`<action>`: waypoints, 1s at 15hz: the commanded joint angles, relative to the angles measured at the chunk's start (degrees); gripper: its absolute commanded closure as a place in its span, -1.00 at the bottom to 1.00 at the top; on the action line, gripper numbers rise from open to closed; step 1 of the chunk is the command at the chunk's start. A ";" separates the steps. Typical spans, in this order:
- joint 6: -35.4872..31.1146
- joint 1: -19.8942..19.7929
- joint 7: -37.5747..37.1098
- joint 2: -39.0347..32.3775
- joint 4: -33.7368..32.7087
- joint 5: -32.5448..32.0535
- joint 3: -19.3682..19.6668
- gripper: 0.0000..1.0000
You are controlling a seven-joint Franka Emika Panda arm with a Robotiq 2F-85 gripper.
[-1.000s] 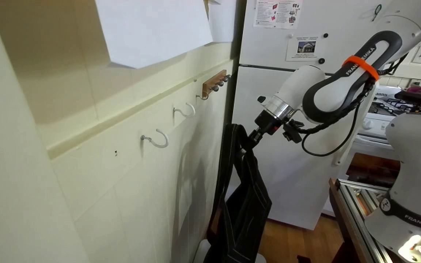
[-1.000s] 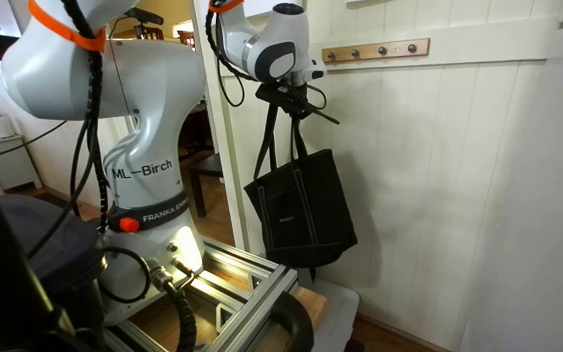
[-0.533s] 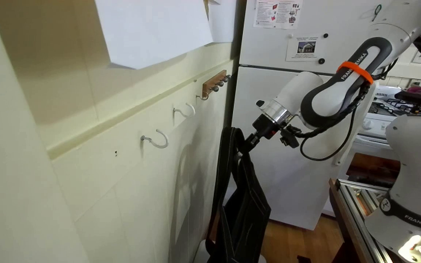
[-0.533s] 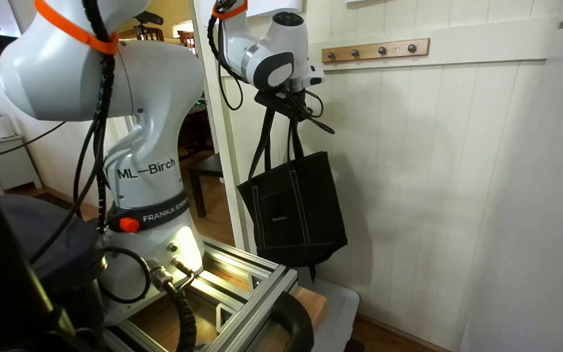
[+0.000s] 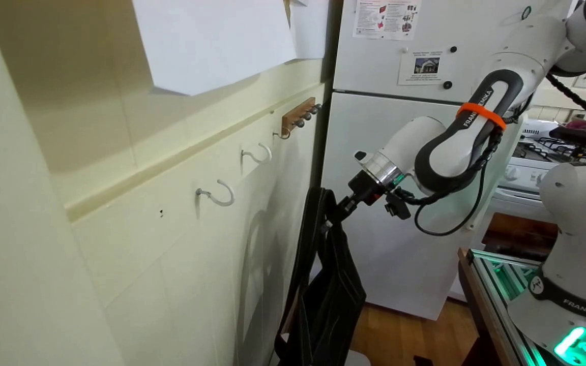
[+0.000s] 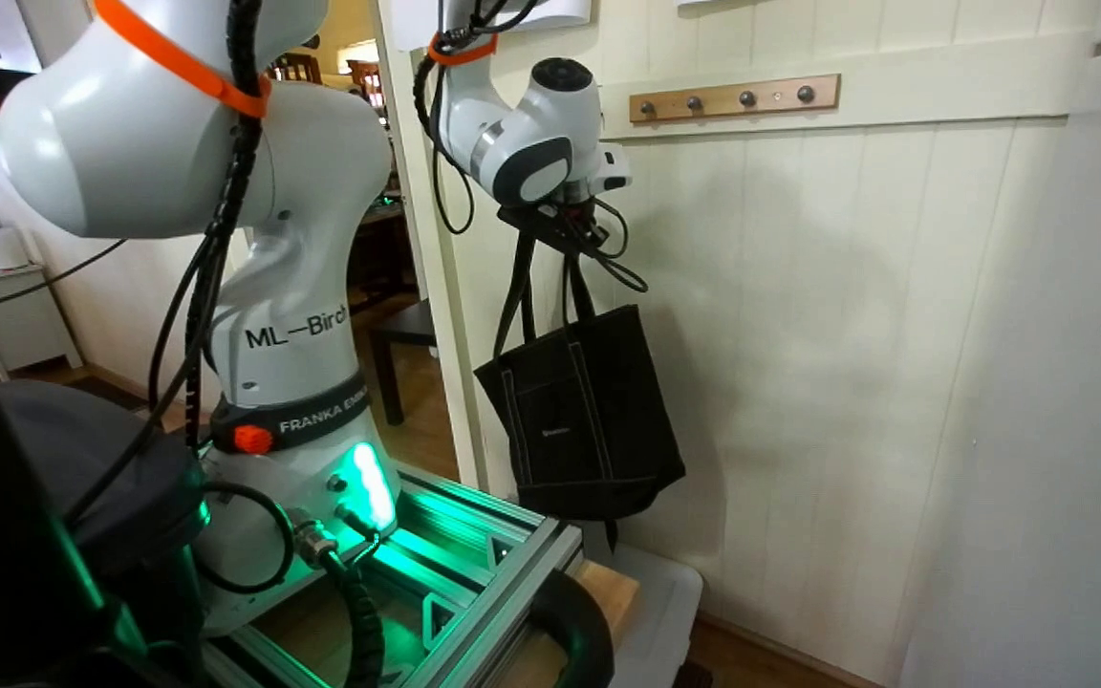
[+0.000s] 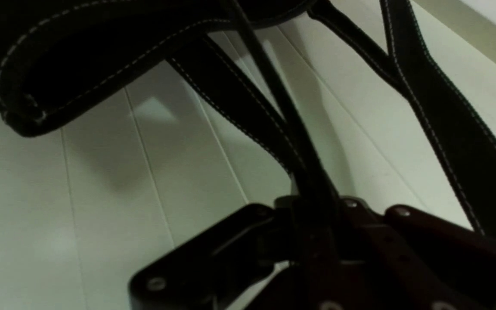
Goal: Remove the black bag from the hook
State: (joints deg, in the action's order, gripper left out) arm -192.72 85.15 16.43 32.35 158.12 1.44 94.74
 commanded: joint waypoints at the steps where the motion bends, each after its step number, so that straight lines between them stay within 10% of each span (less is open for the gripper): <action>1: -5.73 4.70 0.61 6.13 0.01 -4.25 6.28 0.98; 15: -13.99 19.95 5.31 18.21 -6.88 -10.56 22.16 0.98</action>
State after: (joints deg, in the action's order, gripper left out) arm -203.73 101.95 20.33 46.00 154.46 -6.93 114.48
